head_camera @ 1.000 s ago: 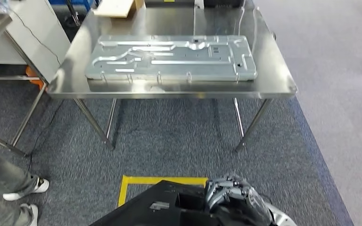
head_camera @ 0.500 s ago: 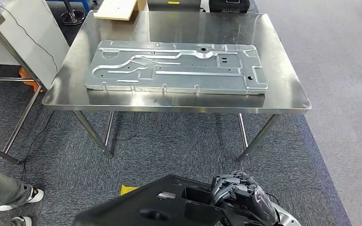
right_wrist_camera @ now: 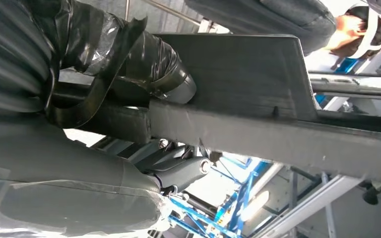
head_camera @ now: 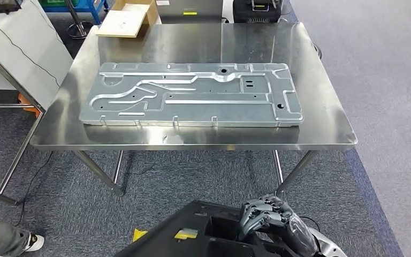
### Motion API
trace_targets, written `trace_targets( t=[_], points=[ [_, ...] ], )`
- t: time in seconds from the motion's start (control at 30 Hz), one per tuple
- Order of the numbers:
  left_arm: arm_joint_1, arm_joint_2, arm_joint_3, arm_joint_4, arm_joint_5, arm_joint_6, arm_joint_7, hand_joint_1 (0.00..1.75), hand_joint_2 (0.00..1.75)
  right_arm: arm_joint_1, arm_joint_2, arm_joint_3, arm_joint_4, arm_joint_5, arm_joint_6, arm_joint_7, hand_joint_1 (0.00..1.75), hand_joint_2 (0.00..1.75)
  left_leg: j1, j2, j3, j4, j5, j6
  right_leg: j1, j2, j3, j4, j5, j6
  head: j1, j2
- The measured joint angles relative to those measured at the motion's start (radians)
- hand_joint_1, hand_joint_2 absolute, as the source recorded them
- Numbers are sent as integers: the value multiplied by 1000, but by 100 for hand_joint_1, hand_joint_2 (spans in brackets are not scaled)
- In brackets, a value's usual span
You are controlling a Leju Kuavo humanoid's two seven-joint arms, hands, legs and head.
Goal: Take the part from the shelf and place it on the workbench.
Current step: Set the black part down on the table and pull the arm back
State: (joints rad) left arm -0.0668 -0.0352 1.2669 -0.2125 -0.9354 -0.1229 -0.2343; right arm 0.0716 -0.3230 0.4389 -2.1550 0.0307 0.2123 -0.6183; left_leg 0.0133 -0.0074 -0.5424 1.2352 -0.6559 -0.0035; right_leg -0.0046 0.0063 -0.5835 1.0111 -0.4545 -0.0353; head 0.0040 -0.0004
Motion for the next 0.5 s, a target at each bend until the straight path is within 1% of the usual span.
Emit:
trace_targets(
  t=[0.03, 0.07, 0.1, 0.13, 0.17, 0.2, 0.23, 0.27, 0.3, 0.33, 0.37, 0.4, 0.43, 0.5],
  points=[
    [2, 0, 0, 0, 0, 0, 0, 0, 0, 1, 0, 0, 0, 1, 0, 0, 175, 175, 0, 0, -35, 27, -23, -2, 1, 1, 12, 0, -11, -1, 0, 0],
    [4, 1, 0, 0, 0, 0, 0, 0, 0, 1, 0, 0, 0, 3, -1, -1, 175, 175, 0, 0, -57, 24, -28, -1, 2, 2, 26, 0, -22, 0, 0, 0],
    [6, 1, 0, 0, 0, 0, 0, 0, 0, 2, 0, 0, 0, 4, -1, -1, 175, 175, -1, 0, -67, -6, -6, 2, 3, 3, 43, 0, -34, 1, 0, 0],
    [7, 2, 0, 0, 0, 0, 0, 0, 0, 2, 0, 0, 0, 5, -1, -2, 175, 175, -2, 0, -68, -58, 43, 7, 3, 3, 60, 0, -47, 2, 0, 0],
    [9, 3, 0, 0, 0, 0, 0, 0, 0, 1, 0, 1, 0, 7, -1, -3, 175, 175, -6, 0, -68, -117, 109, 15, 4, 3, 76, 0, -59, 5, 0, 0],
    [10, 4, 0, 0, 0, 0, 0, 0, 0, 1, 0, 1, 1, 8, -1, -4, 175, 175, -10, 0, -67, -164, 156, 21, 5, 5, 88, -2, -69, 9, 0, 0],
    [11, 4, 0, 0, 0, 0, 0, 0, 0, 1, 0, 2, 1, 9, 0, -5, 175, 175, -14, -1, -65, -195, 193, 27, 6, 6, 96, -4, -78, 15, 0, 0],
    [12, 5, 1, 0, 0, 1, 0, 0, 0, 1, 0, 3, 2, 10, 0, -6, 175, 175, -16, -2, -64, -211, 207, 32, 6, 8, 101, -3, -82, 21, -1, 0],
    [12, 5, 1, 0, 0, 1, 0, 0, 0, 0, 0, 3, 1, 11, 0, -7, 175, 175, -16, -3, -56, -217, 201, 35, 7, 10, 107, -3, -84, 27, -1, 0],
    [11, 5, 1, 0, 0, 1, 0, 0, 0, 0, -1, 4, 1, 11, 1, -8, 175, 175, -13, -4, -44, -225, 206, 39, 7, 10, 112, 2, -85, 32, -1, 0],
    [9, 5, 1, 0, 0, 2, -1, 0, 0, -1, -1, 4, 0, 11, 1, -9, 175, 175, -10, -4, -33, -231, 203, 44, 6, 8, 110, 20, -89, 37, -1, 0],
    [7, 5, 1, 0, 0, 1, -2, 0, 0, -2, -2, 4, -2, 11, 1, -10, 175, 175, -8, -3, -20, -235, 200, 48, 5, 7, 97, 50, -99, 42, -1, 0],
    [5, 5, 1, 0, 0, 1, -3, 0, 0, -3, -3, 4, -2, 12, 0, -10, 175, 175, -7, -3, -10, -238, 196, 52, 2, 5, 69, 98, -117, 48, -1, 0],
    [5, 5, 1, 0, 0, 0, -5, 0, 0, -4, -4, 5, -3, 15, -2, -10, 175, 175, -7, -2, 1, -238, 183, 56, -3, 4, -14, 213, -162, 57, -1, 0]
  ],
)
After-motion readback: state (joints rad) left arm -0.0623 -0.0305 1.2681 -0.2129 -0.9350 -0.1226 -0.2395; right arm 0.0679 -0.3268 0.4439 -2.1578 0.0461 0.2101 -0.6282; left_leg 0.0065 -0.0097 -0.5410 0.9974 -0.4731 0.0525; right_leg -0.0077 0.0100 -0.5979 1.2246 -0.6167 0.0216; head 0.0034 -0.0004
